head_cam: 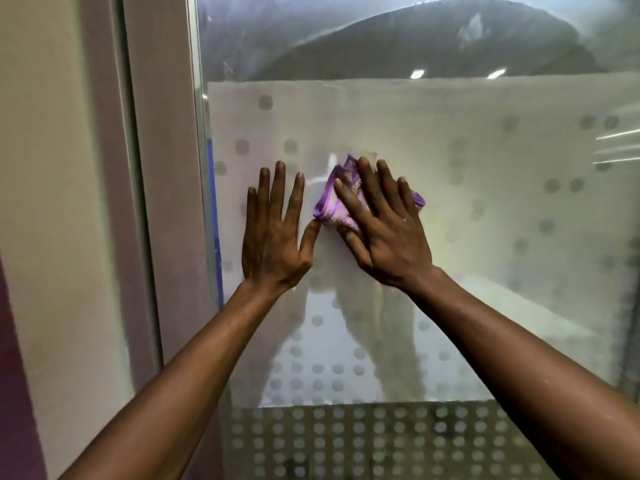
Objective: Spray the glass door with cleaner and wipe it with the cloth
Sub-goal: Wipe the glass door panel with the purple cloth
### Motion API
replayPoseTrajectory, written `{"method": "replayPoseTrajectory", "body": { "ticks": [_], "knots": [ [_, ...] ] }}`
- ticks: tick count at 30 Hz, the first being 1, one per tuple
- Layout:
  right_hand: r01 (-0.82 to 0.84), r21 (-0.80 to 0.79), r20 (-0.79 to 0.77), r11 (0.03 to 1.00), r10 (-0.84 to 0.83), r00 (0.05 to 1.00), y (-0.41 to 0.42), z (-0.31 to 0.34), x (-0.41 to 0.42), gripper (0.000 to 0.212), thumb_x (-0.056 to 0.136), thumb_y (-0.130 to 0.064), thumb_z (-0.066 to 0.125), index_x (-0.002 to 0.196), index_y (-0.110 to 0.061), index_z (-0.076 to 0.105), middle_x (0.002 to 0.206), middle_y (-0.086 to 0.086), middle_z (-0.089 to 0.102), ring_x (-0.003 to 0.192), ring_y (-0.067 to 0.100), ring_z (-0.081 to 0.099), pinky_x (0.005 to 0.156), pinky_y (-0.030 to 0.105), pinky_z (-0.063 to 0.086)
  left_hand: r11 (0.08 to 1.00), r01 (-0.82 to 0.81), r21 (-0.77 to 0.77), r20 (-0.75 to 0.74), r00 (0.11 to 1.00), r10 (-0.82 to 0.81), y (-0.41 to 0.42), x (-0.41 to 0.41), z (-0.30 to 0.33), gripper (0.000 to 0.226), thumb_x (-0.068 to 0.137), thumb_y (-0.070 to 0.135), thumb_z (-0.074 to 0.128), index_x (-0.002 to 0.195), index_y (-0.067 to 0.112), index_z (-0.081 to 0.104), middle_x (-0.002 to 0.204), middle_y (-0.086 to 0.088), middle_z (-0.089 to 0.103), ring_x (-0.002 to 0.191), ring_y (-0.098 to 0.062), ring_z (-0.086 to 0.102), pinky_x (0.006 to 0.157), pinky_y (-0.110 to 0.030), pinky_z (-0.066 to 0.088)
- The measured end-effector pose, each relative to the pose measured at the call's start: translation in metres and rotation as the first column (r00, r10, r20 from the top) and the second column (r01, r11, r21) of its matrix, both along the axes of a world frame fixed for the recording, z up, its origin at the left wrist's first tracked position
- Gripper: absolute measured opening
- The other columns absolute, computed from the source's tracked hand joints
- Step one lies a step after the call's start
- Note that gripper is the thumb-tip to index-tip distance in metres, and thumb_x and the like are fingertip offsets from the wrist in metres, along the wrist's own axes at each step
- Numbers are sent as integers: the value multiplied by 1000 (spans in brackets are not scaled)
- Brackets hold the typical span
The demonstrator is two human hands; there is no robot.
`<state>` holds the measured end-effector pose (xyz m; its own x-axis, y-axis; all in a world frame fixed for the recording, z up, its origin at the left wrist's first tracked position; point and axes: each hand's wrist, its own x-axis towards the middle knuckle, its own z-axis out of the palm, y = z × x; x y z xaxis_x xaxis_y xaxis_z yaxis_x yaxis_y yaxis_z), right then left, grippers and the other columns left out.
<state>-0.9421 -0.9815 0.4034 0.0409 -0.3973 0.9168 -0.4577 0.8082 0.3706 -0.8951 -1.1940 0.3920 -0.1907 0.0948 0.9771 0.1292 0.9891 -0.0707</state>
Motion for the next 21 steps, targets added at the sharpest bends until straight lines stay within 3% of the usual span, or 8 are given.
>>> {"method": "replayPoseTrajectory", "body": {
  "ticks": [6, 9, 11, 13, 15, 17, 19, 21],
  "knots": [
    [79, 365, -41, 928, -69, 997, 75, -67, -16, 67, 103, -53, 43, 164, -33, 25, 175, 8, 14, 162, 33, 11, 131, 50, 8, 996, -29, -85, -28, 999, 27, -7, -7, -5, 82, 102, 66, 35, 167, 22, 13, 177, -12, 7, 164, -34, 2, 134, -50, 3],
    [110, 400, -34, 910, -105, 994, 116, -61, -22, 65, 104, -53, 41, 164, -34, 25, 175, 7, 13, 162, 33, 12, 131, 50, 11, 994, -73, -80, -11, 997, 72, -5, -8, -7, 86, 100, 67, 36, 168, 22, 6, 177, -12, 2, 164, -34, -1, 134, -52, 2],
    [136, 242, -3, 961, -139, 990, 145, -42, -26, 65, 104, -53, 39, 164, -36, 22, 175, 8, 13, 162, 33, 11, 130, 50, 14, 995, -72, -76, -6, 997, 72, -5, -8, -8, 86, 100, 67, 33, 168, 23, 3, 177, -11, 0, 164, -33, -3, 133, -53, 3],
    [152, -46, 97, 987, -147, 984, 174, -17, -29, 65, 105, -53, 35, 165, -38, 14, 176, 8, 10, 163, 31, 7, 130, 47, 11, 995, -71, -72, -10, 997, 70, -4, -10, -9, 86, 100, 68, 31, 168, 23, 3, 177, -10, -2, 165, -32, -4, 133, -53, 2],
    [171, -341, 210, 924, -102, 972, 193, 5, -27, 68, 103, -49, 36, 165, -36, 11, 176, 10, 7, 162, 33, 5, 129, 46, 9, 995, -71, -67, -16, 997, 70, -3, -12, -10, 86, 100, 68, 30, 168, 23, 3, 177, -10, -2, 165, -31, -5, 134, -53, 1],
    [165, -553, 253, 817, -24, 967, 191, 18, -25, 70, 101, -46, 37, 165, -26, 17, 175, 15, 9, 161, 39, 8, 128, 55, 15, 996, -64, -62, -33, 998, 62, -2, -15, -11, 87, 99, 66, 32, 168, 22, 4, 177, -9, -3, 165, -31, -5, 133, -53, 1],
    [115, -675, 235, 729, 64, 970, 168, 18, -20, 71, 100, -45, 38, 165, -20, 20, 174, 17, 11, 160, 41, 10, 126, 61, 18, 997, -60, -42, -52, 997, 58, 1, -17, -13, 86, 99, 64, 32, 168, 22, 4, 177, -8, -4, 165, -31, -5, 133, -54, 1],
    [80, -664, 210, 744, 83, 974, 139, 4, -15, 71, 99, -45, 40, 164, -20, 25, 173, 16, 14, 161, 39, 11, 126, 61, 18, 999, -39, 4, -69, 997, 39, 11, -19, -14, 85, 99, 61, 32, 168, 21, 2, 177, -8, -6, 164, -31, -6, 133, -54, -1]
  ]
}}
